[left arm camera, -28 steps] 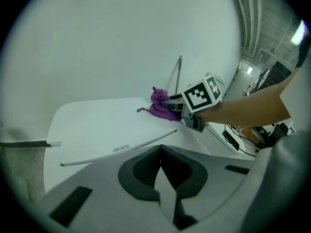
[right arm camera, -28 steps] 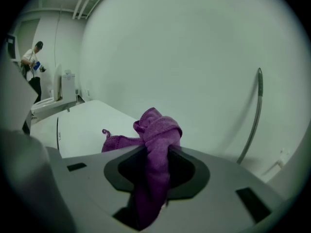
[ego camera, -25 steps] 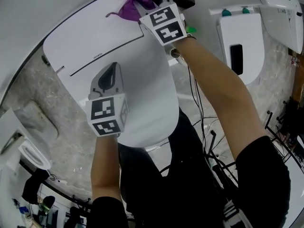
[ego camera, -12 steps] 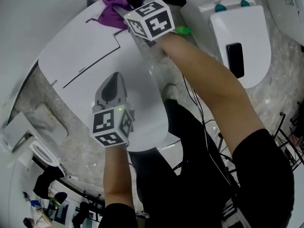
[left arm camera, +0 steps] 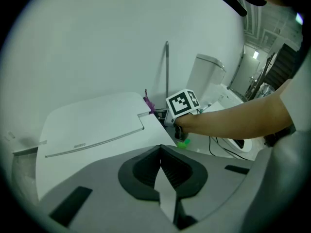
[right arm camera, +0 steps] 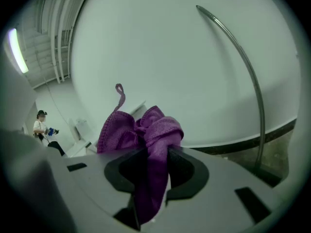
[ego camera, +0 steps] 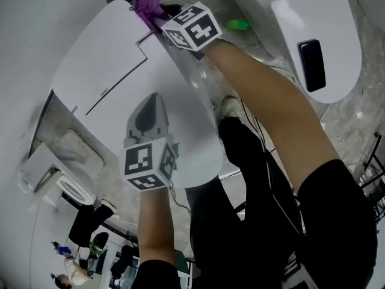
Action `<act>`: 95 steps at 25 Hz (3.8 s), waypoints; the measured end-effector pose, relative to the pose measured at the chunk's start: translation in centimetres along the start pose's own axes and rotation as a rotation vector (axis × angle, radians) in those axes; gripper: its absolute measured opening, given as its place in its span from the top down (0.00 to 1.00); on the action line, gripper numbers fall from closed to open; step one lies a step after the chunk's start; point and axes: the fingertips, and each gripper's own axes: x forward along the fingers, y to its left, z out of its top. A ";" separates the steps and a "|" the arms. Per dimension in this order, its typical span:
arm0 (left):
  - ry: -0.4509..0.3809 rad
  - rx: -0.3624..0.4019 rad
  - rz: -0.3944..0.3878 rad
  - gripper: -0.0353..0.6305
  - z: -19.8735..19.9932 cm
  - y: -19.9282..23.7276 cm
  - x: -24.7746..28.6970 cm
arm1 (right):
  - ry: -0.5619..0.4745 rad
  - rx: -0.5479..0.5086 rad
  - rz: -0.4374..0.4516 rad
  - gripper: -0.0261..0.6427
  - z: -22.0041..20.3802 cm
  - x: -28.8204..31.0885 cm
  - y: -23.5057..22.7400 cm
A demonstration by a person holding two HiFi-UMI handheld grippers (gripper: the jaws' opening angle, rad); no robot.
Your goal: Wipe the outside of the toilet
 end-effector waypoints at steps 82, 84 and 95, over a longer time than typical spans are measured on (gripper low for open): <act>0.136 0.239 -0.253 0.93 -20.4 -10.6 -5.6 | 0.410 -0.479 0.104 0.82 -35.3 -26.1 20.2; 0.130 0.222 -0.248 0.93 -21.7 -11.3 -6.5 | 0.402 -0.475 0.102 0.82 -36.1 -27.0 21.0; 0.115 0.195 -0.230 0.93 -28.4 -12.6 -12.2 | 0.367 -0.480 0.078 0.85 -39.3 -29.8 26.1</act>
